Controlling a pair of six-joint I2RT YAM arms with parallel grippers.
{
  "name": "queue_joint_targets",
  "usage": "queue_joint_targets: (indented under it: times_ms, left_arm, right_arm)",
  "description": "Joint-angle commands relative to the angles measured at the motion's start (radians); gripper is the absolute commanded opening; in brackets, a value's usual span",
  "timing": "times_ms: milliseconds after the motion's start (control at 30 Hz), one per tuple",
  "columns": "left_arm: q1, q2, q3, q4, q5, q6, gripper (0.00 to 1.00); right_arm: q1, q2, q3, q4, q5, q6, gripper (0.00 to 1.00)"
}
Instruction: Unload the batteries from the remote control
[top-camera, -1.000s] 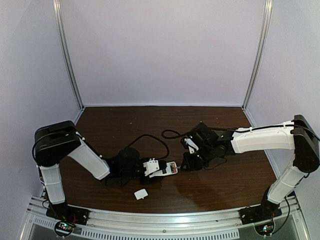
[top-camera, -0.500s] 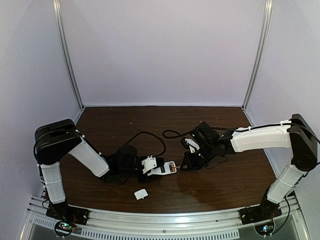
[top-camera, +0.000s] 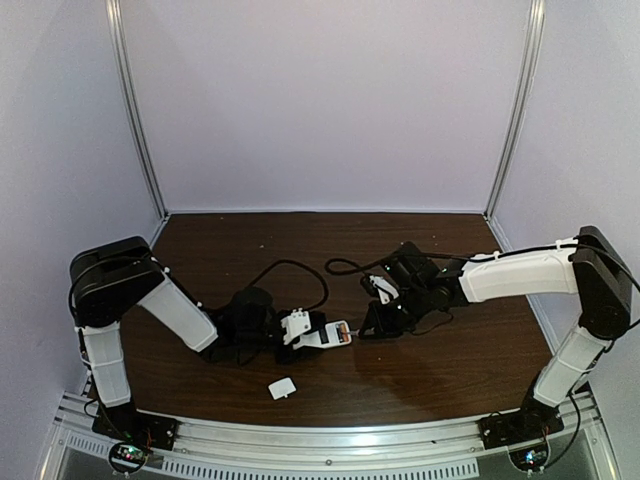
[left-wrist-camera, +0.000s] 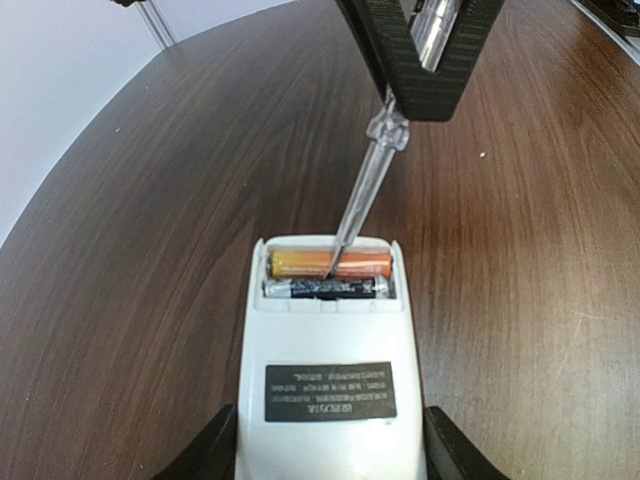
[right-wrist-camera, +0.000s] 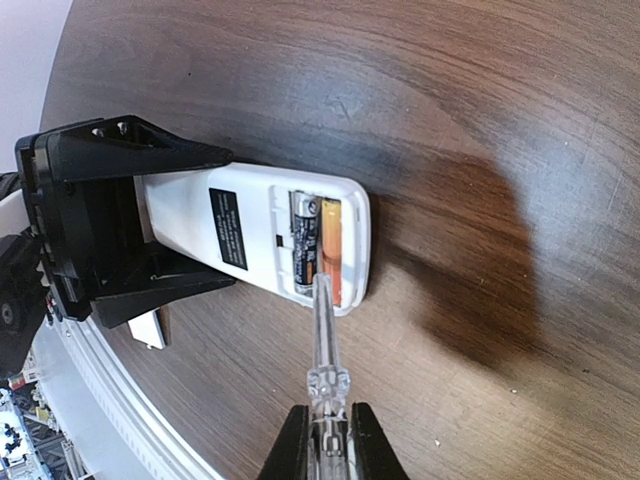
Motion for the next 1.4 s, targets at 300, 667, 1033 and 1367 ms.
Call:
queue_joint_targets:
  times_ms: [300, 667, 1033, 1367]
  left_arm:
    - [0.003, 0.019, 0.025, 0.075, 0.029, -0.003, 0.0]
    - [0.003, 0.033, 0.046, 0.053, -0.006, -0.001, 0.0]
    - [0.003, 0.04, 0.043, 0.054, -0.045, 0.018, 0.0]
    - [0.003, 0.051, 0.048, 0.058, -0.049, 0.023, 0.0]
  right_arm:
    - [-0.011, 0.052, 0.003, -0.052, 0.03, 0.027, 0.0]
    - [0.029, 0.052, 0.144, -0.28, 0.151, 0.024, 0.0]
    - [0.13, 0.073, 0.262, -0.435, 0.285, 0.096, 0.0]
    - [0.194, 0.092, 0.336, -0.499, 0.342, 0.144, 0.0]
